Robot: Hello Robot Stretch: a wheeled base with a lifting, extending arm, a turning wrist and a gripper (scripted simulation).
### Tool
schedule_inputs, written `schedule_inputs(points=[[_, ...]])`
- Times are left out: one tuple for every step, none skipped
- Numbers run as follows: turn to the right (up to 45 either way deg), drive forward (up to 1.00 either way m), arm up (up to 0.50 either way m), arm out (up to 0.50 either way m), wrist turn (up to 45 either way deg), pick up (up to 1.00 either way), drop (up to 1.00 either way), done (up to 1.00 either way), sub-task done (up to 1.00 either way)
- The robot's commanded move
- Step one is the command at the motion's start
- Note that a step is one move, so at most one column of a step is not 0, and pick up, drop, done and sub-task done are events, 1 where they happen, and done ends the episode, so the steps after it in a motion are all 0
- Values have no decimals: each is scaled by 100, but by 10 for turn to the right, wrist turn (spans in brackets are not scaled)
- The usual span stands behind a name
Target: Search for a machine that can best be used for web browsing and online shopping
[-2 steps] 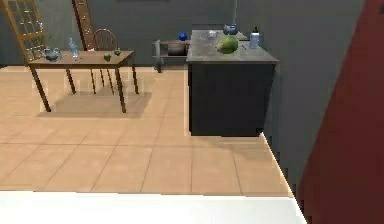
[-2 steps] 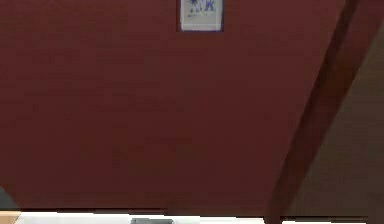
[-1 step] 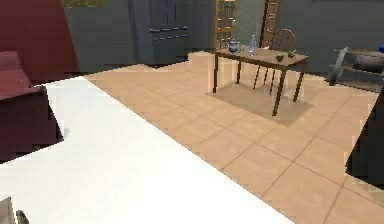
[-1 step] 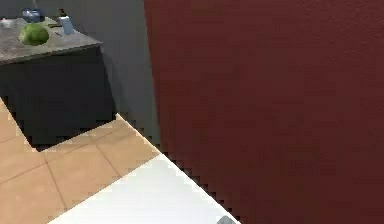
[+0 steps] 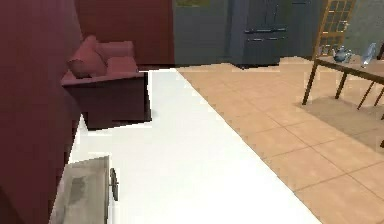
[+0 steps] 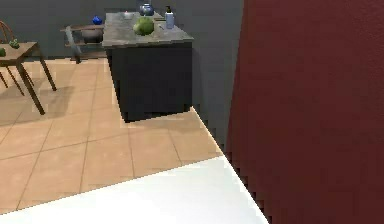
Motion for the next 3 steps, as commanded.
schedule_inputs(points=[[0,100,0,0,0,0,0,0,0],[-90,0,0,0,0,0,0,0,0],[0,20,0,0,0,0,0,0,0]])
